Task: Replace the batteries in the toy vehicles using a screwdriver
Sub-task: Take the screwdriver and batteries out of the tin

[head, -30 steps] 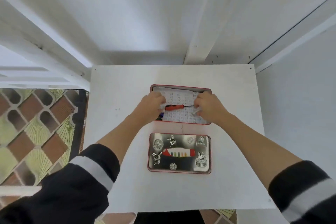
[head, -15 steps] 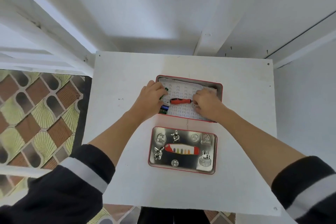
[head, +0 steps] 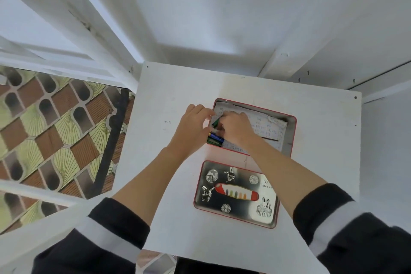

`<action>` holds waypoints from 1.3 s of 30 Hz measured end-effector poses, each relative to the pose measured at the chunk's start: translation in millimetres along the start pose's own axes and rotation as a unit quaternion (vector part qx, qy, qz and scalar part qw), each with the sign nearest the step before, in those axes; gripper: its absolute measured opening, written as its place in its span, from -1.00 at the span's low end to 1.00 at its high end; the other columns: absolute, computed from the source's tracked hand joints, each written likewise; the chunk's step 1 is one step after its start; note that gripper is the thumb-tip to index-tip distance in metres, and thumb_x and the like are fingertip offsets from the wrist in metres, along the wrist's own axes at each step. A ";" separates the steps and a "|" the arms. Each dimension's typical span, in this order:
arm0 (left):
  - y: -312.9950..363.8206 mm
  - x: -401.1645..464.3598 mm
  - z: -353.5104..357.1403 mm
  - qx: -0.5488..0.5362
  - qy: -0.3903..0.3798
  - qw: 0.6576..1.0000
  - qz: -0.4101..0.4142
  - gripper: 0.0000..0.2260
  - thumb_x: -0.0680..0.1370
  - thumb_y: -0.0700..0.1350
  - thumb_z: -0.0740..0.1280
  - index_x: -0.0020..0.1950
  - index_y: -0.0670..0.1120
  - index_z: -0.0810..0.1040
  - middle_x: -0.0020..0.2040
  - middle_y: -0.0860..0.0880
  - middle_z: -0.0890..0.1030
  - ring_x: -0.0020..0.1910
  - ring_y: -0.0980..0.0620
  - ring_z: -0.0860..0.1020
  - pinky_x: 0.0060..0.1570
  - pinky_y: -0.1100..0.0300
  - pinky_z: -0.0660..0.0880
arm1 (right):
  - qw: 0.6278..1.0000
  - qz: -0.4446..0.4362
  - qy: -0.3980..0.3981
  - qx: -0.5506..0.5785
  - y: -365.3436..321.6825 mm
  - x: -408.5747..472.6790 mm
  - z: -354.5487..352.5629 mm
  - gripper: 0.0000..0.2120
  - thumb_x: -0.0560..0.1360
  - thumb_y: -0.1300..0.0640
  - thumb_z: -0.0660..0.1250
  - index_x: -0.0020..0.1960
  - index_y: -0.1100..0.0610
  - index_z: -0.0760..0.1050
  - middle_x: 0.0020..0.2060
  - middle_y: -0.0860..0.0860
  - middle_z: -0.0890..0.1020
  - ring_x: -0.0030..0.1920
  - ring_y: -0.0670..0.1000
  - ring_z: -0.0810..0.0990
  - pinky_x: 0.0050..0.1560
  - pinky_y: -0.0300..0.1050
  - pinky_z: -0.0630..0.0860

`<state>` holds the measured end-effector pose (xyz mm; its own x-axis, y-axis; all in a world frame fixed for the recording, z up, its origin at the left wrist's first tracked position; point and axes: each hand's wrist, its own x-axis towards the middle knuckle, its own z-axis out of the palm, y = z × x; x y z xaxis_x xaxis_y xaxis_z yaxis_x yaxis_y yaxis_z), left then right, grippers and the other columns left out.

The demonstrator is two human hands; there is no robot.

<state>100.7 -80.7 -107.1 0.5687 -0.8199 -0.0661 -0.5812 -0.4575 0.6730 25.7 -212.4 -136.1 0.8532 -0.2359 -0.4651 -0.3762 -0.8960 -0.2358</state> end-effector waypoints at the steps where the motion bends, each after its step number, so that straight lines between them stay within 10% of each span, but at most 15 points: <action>1: -0.2 0.5 0.2 -0.004 0.002 1.000 -0.003 -0.75 0.44 -0.40 0.35 0.11 -0.27 0.59 -0.07 -0.14 0.57 -0.05 -0.02 0.34 -0.09 0.32 0.21 | 1.000 -0.010 -0.001 -0.016 -0.4 0.1 -1.4 -0.80 0.51 0.04 0.26 0.00 0.14 0.55 -0.01 0.03 0.53 0.07 0.06 0.48 0.05 -0.05 0.32; 10: 35.9 9.8 30.7 -0.057 -0.048 0.991 -0.109 -0.85 0.61 -0.35 0.16 0.07 -0.27 0.50 -0.04 -0.12 0.51 -0.07 -0.04 0.48 0.02 0.00 0.53 | 0.926 0.111 0.055 0.356 35.5 -40.4 -29.2 -0.81 0.45 0.14 0.38 -0.29 0.14 0.43 -0.41 -0.02 0.44 -0.41 -0.08 0.35 -0.40 -0.25 0.26; 19: 42.5 30.6 75.6 0.243 -0.103 0.954 -0.142 -0.73 0.60 -0.31 0.24 0.30 -0.24 0.38 0.24 -0.20 0.47 0.17 -0.09 0.53 0.09 0.13 0.53 | 0.900 0.138 0.061 0.410 51.1 -64.6 -26.8 -0.92 0.52 0.16 0.30 -0.15 0.07 0.44 -0.23 -0.02 0.51 -0.28 -0.09 0.41 -0.33 -0.31 0.33; 24: 52.7 35.6 52.5 -0.055 -0.054 0.972 -0.222 -0.73 0.59 -0.31 0.20 0.29 -0.20 0.42 0.09 -0.15 0.55 -0.10 -0.01 0.52 -0.22 0.30 0.44 | 0.841 0.168 0.028 0.514 48.0 -66.0 -30.6 -0.85 0.60 0.12 0.14 0.05 0.02 0.48 -0.20 0.00 0.53 -0.31 -0.11 0.41 -0.36 -0.33 0.36; 28: 60.3 21.9 14.5 -0.306 -0.010 0.918 -0.254 -0.80 0.59 -0.32 0.18 0.14 -0.06 0.40 -0.09 -0.04 0.57 -0.26 0.12 0.55 -0.24 0.21 0.60 | 0.809 0.176 -0.018 0.561 43.0 -55.0 -33.8 -0.94 0.56 0.20 0.21 -0.03 0.10 0.45 -0.28 0.04 0.54 -0.32 -0.03 0.49 -0.27 -0.20 0.49; 34: 45.2 4.3 -12.4 -0.324 0.001 0.907 -0.270 -0.83 0.62 -0.31 0.09 -0.08 -0.07 0.35 -0.26 -0.01 0.41 -0.34 0.09 0.36 -0.39 0.33 0.36 | 0.971 0.068 -0.022 0.228 17.0 -19.9 -13.2 -0.92 0.47 0.12 0.34 -0.04 0.05 0.54 -0.05 -0.04 0.57 -0.05 -0.01 0.51 -0.17 -0.15 0.40; 39: 35.1 -4.0 -10.5 -0.259 -0.013 0.932 -0.255 -0.78 0.60 -0.27 0.20 -0.18 0.01 0.44 -0.27 0.07 0.47 -0.34 0.12 0.36 -0.30 0.23 0.30 | 1.000 0.029 -0.001 0.002 -4.7 -7.3 0.5 -0.82 0.53 0.08 0.25 0.09 0.09 0.49 -0.07 0.05 0.60 -0.03 0.09 0.57 -0.23 -0.13 0.39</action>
<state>84.2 -89.9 -75.5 0.6753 -0.5526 -0.4884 0.1231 -0.5685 0.8134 21.1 -206.3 -132.0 0.8297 -0.2861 -0.4793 -0.4261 -0.8793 -0.2127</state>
